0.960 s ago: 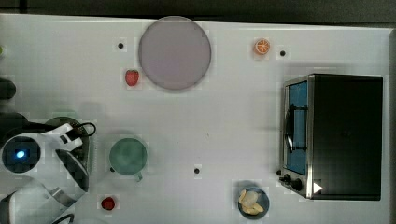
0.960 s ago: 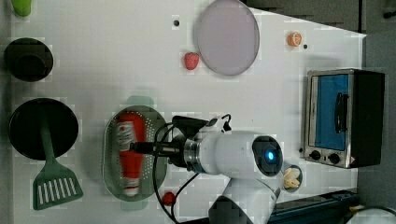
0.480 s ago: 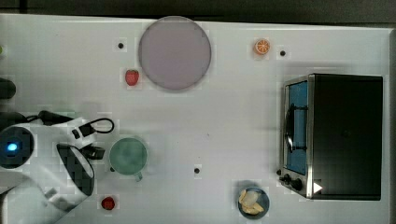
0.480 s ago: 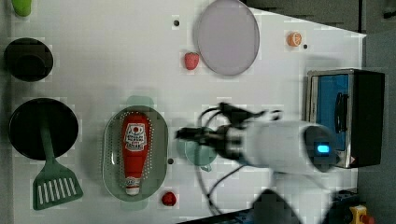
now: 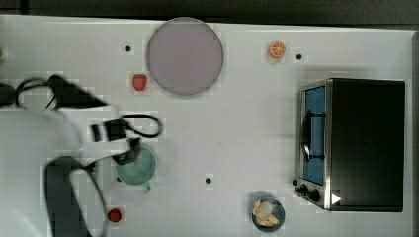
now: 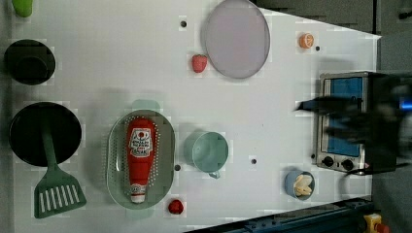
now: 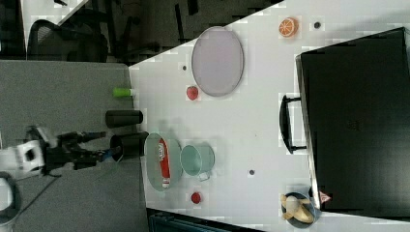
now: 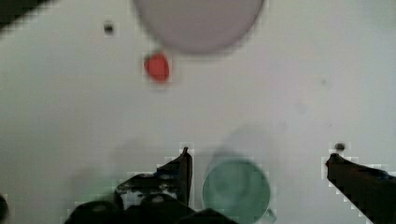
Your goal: Pick Ketchup from the table and place it in strainer.
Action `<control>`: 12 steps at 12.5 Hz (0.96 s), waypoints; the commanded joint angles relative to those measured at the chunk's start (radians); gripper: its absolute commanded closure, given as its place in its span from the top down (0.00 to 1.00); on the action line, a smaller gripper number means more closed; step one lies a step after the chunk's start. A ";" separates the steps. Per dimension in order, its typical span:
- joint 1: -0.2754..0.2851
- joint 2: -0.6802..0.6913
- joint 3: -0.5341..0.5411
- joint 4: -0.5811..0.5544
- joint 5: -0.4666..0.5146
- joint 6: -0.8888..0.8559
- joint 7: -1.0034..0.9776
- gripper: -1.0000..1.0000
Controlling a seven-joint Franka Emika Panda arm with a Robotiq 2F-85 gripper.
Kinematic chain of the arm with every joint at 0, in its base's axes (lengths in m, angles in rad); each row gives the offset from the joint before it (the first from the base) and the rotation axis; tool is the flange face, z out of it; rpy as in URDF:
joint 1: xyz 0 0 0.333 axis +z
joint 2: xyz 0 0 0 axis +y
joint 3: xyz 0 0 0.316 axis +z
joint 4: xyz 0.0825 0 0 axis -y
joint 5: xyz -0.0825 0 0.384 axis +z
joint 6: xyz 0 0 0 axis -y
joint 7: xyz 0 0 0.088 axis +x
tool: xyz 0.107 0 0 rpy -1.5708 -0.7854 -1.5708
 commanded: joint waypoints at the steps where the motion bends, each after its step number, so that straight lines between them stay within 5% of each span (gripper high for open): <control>1: -0.064 -0.018 -0.153 0.021 -0.008 -0.074 -0.035 1.00; 6: -0.066 -0.044 -0.373 0.027 -0.003 -0.104 -0.042 1.00; 12: -0.063 -0.033 -0.358 0.029 0.003 -0.124 -0.060 1.00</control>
